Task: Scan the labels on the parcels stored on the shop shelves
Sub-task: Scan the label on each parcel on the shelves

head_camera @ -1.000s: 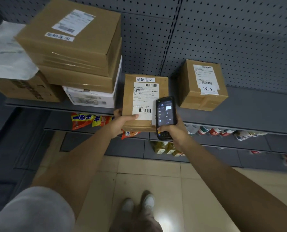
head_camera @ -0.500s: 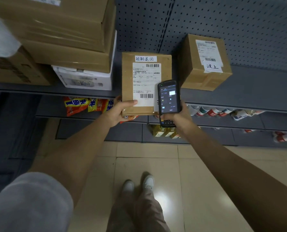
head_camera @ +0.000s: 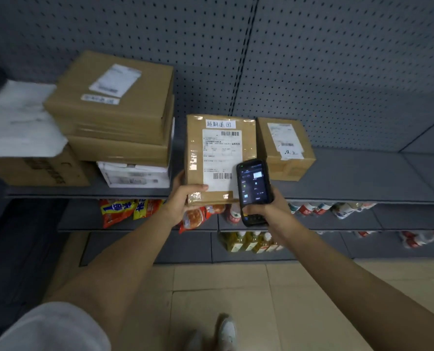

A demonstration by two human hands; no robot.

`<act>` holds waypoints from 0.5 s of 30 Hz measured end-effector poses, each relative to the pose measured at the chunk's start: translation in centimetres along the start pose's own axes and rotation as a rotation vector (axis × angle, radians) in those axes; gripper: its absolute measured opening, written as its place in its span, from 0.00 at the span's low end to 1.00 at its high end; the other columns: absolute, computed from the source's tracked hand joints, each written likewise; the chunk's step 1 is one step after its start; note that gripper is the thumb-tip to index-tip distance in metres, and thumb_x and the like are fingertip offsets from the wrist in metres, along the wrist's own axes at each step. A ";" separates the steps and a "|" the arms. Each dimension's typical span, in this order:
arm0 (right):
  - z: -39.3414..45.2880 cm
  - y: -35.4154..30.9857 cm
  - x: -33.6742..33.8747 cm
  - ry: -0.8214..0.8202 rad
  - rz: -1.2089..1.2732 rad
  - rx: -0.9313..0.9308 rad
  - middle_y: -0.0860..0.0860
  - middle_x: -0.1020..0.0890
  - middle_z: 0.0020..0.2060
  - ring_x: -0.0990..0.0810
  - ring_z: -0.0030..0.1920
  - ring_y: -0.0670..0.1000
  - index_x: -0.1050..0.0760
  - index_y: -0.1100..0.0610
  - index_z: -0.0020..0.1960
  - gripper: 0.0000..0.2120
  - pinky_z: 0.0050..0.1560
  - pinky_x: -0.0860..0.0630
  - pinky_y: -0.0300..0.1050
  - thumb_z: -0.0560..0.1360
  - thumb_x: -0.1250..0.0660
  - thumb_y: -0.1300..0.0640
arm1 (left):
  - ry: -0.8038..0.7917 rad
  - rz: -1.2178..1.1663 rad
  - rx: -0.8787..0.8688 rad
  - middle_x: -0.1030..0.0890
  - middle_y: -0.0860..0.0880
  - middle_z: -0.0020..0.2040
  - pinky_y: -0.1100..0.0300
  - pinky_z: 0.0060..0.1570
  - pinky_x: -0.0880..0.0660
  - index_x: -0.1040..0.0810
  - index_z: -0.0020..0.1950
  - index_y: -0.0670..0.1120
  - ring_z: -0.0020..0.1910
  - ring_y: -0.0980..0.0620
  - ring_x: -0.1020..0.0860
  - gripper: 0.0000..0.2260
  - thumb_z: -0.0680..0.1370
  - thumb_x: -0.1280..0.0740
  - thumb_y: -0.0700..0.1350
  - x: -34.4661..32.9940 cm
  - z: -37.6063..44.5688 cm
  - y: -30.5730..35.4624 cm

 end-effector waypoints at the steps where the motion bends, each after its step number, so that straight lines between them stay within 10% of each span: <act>1: -1.0 -0.9 0.3 -0.004 0.019 -0.002 0.55 0.19 0.58 0.21 0.59 0.58 0.33 0.56 0.70 0.43 0.60 0.24 0.58 0.57 0.24 0.70 | -0.002 0.011 -0.027 0.24 0.48 0.64 0.47 0.51 0.21 0.38 0.73 0.56 0.61 0.45 0.23 0.43 0.62 0.24 0.44 -0.6 -0.2 1.2; 8: -7.8 -7.4 1.7 -0.306 0.283 -0.101 0.60 0.18 0.50 0.19 0.48 0.55 0.24 0.63 0.55 0.11 0.47 0.23 0.45 0.74 0.36 0.69 | -0.041 0.059 -0.140 0.21 0.49 0.61 0.46 0.52 0.22 0.38 0.74 0.57 0.58 0.46 0.23 0.50 0.54 0.22 0.46 -4.1 -1.6 8.1; 15: -11.2 -11.4 1.6 -0.440 0.435 -0.102 0.63 0.15 0.46 0.14 0.43 0.55 0.26 0.70 0.58 0.15 0.45 0.17 0.43 0.72 0.35 0.72 | -0.056 0.104 -0.228 0.21 0.46 0.63 0.41 0.55 0.22 0.39 0.74 0.57 0.60 0.44 0.22 0.50 0.55 0.20 0.43 -6.8 -2.3 11.9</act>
Point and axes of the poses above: each hand's wrist, its own z-axis towards the middle knuckle, its own x-axis out of the back of the hand, y = z × x, the point moved 2 cm from there along z, towards the middle knuckle
